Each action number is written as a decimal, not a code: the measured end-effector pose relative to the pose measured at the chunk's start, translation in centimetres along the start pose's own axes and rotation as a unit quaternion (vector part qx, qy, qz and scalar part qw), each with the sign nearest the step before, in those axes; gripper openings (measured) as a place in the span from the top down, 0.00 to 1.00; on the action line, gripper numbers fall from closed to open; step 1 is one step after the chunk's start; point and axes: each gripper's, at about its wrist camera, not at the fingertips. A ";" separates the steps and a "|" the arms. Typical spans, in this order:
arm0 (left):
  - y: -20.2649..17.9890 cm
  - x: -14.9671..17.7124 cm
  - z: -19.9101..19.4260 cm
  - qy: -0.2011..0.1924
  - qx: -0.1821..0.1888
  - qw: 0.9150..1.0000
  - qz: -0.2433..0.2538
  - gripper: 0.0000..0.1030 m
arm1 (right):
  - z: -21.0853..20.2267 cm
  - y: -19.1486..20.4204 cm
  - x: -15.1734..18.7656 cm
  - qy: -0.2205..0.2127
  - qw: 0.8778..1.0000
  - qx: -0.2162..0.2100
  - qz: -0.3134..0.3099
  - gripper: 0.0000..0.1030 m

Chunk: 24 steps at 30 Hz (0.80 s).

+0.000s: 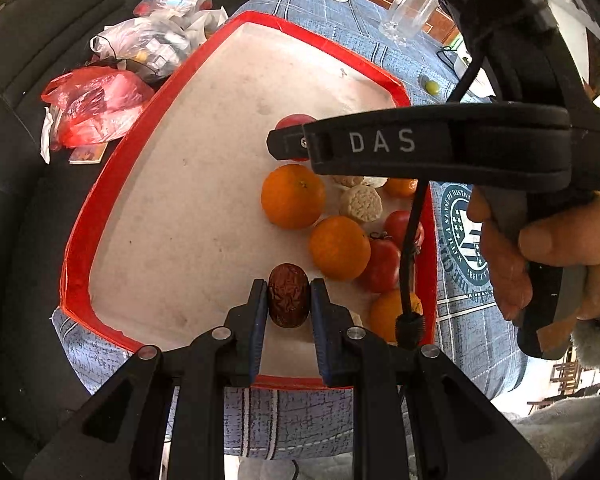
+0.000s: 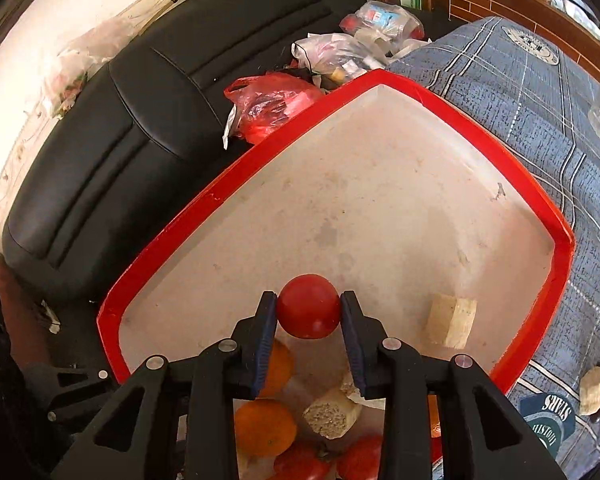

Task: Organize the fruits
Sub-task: 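Lower the date and tomato into the tray and open both tools, then move both open tools back over the table items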

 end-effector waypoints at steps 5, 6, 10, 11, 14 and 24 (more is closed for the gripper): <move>-0.1 0.1 0.1 0.002 0.001 1.000 -0.002 0.80 | 0.1 -0.1 0.0 0.002 1.000 0.002 0.004 0.67; -0.1 0.2 0.0 0.001 0.002 1.000 -0.003 0.77 | 0.0 -0.1 0.0 0.001 1.000 0.002 0.005 0.68; -0.2 0.2 -0.2 -0.002 0.001 1.000 0.001 0.59 | -0.6 -0.1 0.0 -0.002 1.000 -0.002 0.013 0.66; -0.3 0.2 -0.3 -0.003 -0.002 1.000 0.003 0.53 | -0.9 -0.2 0.0 -0.005 1.000 -0.004 0.016 0.66; -0.5 0.2 -0.7 -0.008 -0.015 1.000 0.012 0.45 | -2.6 -0.6 0.2 -0.024 0.999 -0.019 0.031 0.59; -0.5 -0.7 -3.1 -0.046 -0.035 0.998 0.024 0.45 | -8.7 -7.9 5.8 -0.083 0.987 -0.009 0.135 0.47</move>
Point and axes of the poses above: each gripper's, at about its wrist camera, not at the fingertips, and z roughly the way its jaws point, y to its left, x to its underside, and after that the axes turned 3 degrees about z, right-handed
